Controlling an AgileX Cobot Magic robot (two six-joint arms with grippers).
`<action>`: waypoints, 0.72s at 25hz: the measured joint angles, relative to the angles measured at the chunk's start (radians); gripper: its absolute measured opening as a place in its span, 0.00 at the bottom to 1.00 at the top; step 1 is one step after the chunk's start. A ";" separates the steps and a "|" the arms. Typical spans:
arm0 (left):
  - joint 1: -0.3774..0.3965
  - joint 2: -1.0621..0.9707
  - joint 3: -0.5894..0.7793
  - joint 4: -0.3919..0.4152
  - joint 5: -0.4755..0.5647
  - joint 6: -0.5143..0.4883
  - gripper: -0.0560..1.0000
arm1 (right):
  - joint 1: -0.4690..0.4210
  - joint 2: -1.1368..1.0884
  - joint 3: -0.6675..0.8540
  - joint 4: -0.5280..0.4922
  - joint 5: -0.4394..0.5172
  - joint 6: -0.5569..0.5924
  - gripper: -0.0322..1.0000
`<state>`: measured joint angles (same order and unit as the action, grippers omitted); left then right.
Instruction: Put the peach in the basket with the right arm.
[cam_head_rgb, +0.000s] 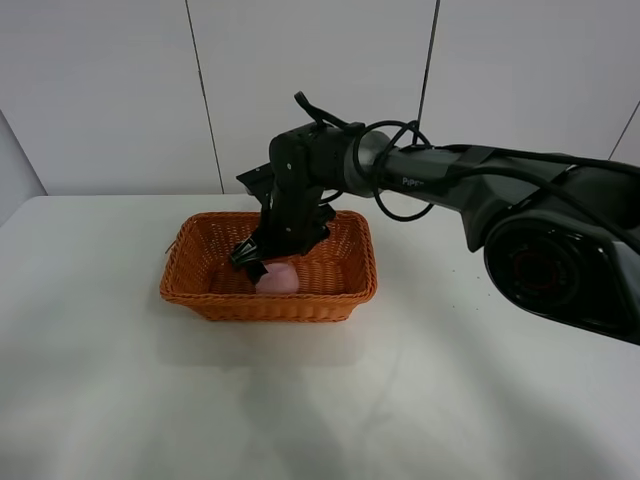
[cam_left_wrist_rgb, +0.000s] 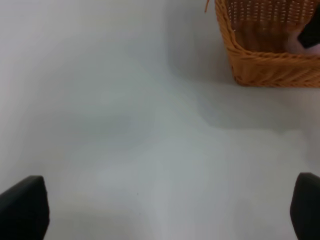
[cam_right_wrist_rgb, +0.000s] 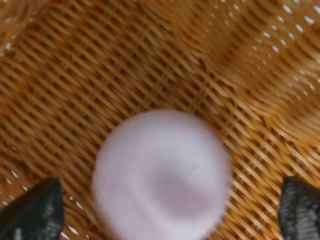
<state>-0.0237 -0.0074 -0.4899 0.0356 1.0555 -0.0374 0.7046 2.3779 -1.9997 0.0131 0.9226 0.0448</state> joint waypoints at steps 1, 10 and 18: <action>0.000 0.000 0.000 0.000 0.000 0.000 0.99 | 0.000 0.000 -0.012 0.000 0.008 0.000 0.69; 0.000 0.000 0.000 0.000 0.000 0.000 0.99 | 0.000 -0.005 -0.375 0.001 0.251 0.005 0.70; 0.000 0.000 0.000 0.000 0.000 0.000 0.99 | -0.037 -0.008 -0.455 0.005 0.278 0.026 0.71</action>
<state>-0.0237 -0.0074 -0.4899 0.0356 1.0555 -0.0374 0.6673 2.3698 -2.4544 0.0184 1.2009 0.0703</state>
